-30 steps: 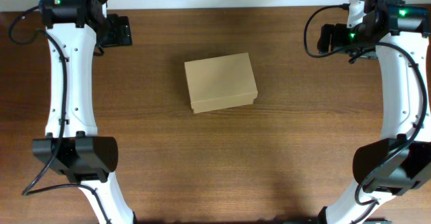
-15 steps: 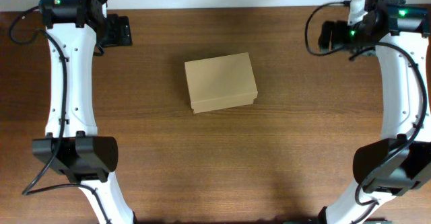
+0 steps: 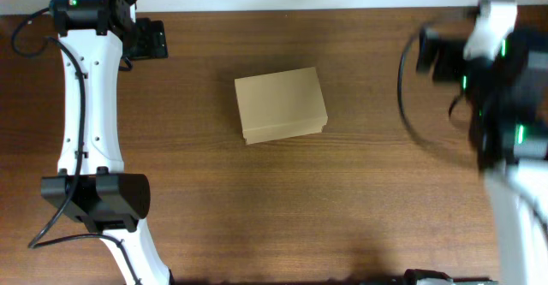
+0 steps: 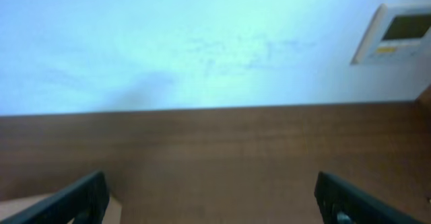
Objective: Pack container
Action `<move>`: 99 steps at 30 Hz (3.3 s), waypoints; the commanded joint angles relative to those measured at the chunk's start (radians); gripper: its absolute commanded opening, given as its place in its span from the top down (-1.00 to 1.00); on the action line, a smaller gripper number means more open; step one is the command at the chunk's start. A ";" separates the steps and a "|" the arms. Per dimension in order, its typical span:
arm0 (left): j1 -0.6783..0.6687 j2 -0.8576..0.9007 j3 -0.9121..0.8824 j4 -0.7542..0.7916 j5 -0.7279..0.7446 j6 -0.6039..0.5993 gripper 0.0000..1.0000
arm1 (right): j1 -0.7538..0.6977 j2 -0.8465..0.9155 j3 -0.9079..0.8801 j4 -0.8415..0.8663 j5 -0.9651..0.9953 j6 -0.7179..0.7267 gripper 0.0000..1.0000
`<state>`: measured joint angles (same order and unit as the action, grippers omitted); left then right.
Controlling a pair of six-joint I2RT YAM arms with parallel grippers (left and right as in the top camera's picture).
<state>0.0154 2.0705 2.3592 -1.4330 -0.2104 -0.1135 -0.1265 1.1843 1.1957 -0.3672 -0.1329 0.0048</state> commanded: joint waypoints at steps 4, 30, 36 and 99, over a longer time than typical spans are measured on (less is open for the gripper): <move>0.000 0.003 0.000 -0.002 -0.004 0.002 -0.99 | 0.003 -0.443 -0.444 0.056 -0.014 0.012 -0.98; 0.000 0.003 0.000 -0.002 -0.004 0.002 -0.99 | 0.127 -1.182 -1.078 0.095 -0.014 0.011 -0.98; 0.000 0.003 0.000 -0.002 -0.004 0.002 -0.99 | 0.127 -1.182 -1.114 0.103 -0.018 0.011 -0.98; -0.078 -1.737 -1.852 1.228 -0.015 0.002 -0.99 | 0.126 -1.182 -1.114 0.103 -0.017 0.011 -0.98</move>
<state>-0.0647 0.3782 0.5663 -0.2440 -0.2214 -0.1143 -0.0055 0.0135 0.0910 -0.2676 -0.1410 0.0044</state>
